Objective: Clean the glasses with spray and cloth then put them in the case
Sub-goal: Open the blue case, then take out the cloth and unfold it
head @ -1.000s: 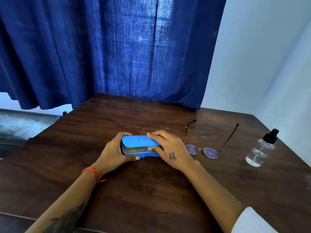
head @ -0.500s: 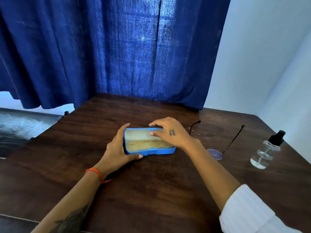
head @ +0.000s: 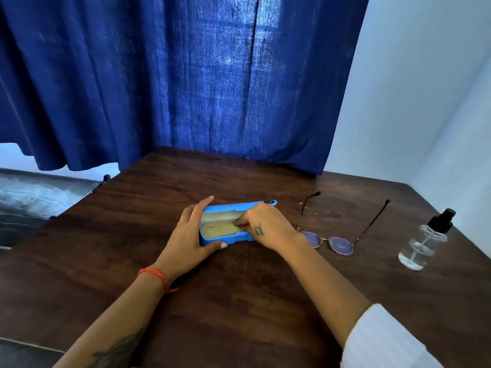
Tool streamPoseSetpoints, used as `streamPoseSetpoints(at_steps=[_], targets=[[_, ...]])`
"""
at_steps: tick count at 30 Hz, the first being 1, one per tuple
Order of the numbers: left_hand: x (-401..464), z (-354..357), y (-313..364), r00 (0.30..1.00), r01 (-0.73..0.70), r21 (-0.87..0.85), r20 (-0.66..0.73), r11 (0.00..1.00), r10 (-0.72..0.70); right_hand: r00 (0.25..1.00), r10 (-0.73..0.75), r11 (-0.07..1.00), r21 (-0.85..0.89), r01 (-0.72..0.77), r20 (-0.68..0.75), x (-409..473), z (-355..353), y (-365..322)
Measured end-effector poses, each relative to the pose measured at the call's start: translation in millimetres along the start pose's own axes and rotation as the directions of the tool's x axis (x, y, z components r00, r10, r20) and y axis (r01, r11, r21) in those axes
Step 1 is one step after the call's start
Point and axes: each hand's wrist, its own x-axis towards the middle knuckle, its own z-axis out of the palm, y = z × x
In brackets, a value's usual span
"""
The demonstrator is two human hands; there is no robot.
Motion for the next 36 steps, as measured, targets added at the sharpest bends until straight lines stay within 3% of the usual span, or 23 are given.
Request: streamPoseSetpoints(at_steps=[3,7,11,14,16,21,24,26,28,30,32,34,36], targets=[[0,0,0,1.000,-0.015,0.020,-0.003,1.000,0.015,0.999,0.009,0.999,-0.033,-0.007,0.036,2,-5,-3],[0,0,0,1.000,-0.007,0.011,0.000,1.000,0.007,1.000,-0.013,1.000,0.007,0.013,-0.025,0,0,0],[0,0,-1,1.000,-0.006,0.002,-0.008,1.000,0.006,0.968,0.052,0.964,0.266,0.015,-0.244,-17,-1,6],[-1,0,-2,1.000,-0.010,0.003,-0.011,1.000,0.010,0.862,0.162,0.882,0.462,0.092,-0.481,-37,-11,6],[-1,-1,-1,1.000,-0.015,0.011,-0.008,1.000,0.015,0.812,0.283,0.799,0.593,0.095,-0.511,-53,-20,4],[-3,-3,1,0.996,-0.032,0.103,0.085,0.994,0.023,0.822,0.464,0.568,0.823,0.009,-0.330,-90,-29,11],[-7,-7,13,0.982,-0.172,0.152,-0.050,0.973,0.181,0.841,0.516,0.434,0.896,-0.092,-0.163,-108,-25,19],[-8,-3,31,0.936,-0.270,0.185,-0.182,0.945,0.303,0.846,0.530,0.366,0.916,-0.168,-0.056,-119,-21,24],[-9,12,56,0.922,-0.306,0.110,-0.212,0.946,0.323,0.848,0.529,0.297,0.930,-0.215,0.027,-126,-21,28],[-12,31,85,0.967,-0.249,-0.097,-0.080,0.964,0.241,0.850,0.524,0.262,0.939,-0.224,0.057,-130,-20,33],[-11,53,107,0.989,-0.097,-0.217,0.088,0.971,0.118,0.845,0.533,0.245,0.947,-0.207,0.046,-132,-21,36],[-5,70,120,0.973,0.116,-0.302,0.227,0.946,-0.047,0.826,0.563,0.230,0.955,-0.188,0.027,-135,-19,39],[-1,81,125,0.916,0.316,-0.403,0.367,0.859,-0.165,0.810,0.586,0.234,0.951,-0.200,0.026,-138,-17,40]])
